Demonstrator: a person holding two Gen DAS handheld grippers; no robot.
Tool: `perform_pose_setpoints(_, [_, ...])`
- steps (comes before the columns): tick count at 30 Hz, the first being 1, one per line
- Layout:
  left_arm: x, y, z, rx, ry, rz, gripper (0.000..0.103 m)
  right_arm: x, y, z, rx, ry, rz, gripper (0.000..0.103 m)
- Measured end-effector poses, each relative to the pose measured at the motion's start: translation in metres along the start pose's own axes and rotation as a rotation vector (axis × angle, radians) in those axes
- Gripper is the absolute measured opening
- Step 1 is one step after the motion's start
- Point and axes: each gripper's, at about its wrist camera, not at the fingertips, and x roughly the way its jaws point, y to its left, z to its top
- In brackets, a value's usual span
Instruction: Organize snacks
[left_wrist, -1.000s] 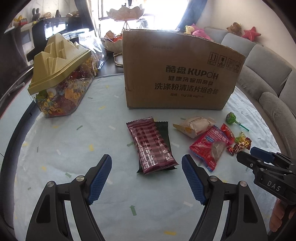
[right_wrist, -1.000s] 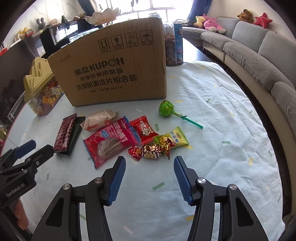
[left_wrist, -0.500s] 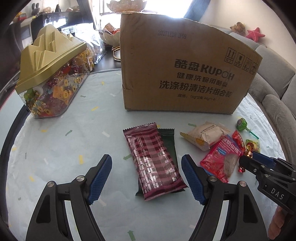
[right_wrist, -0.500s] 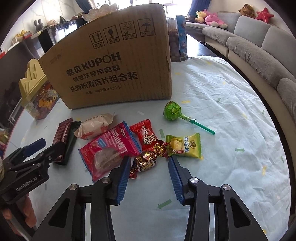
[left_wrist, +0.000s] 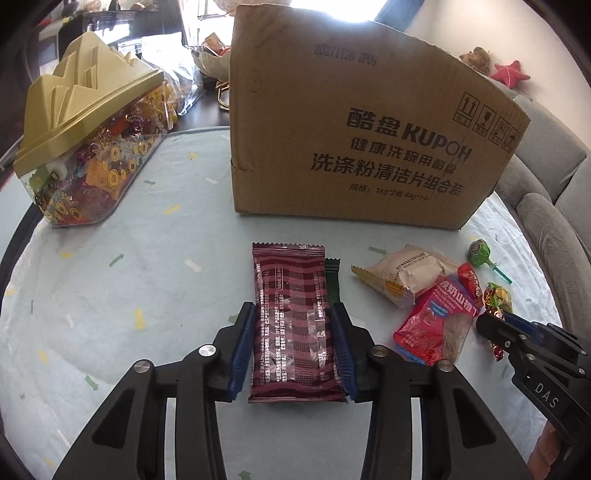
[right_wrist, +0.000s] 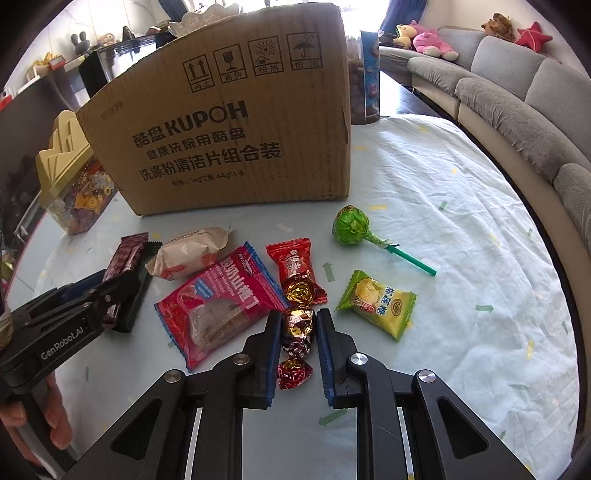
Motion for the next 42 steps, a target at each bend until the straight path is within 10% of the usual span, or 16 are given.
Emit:
perform_pose_setpoints(23, [-0.103,-0.021,0.011,0.051,-0.194,-0.036,0.037,-0.071,0.006,0.014,-0.037,-0.146,0.105,0.020])
perform_pose_setpoints(42, [-0.157,-0.032,0.088,0.103,-0.402,-0.020,0.037,-0.129,0.019,0.097,-0.108,-0.336,0.167,0.020])
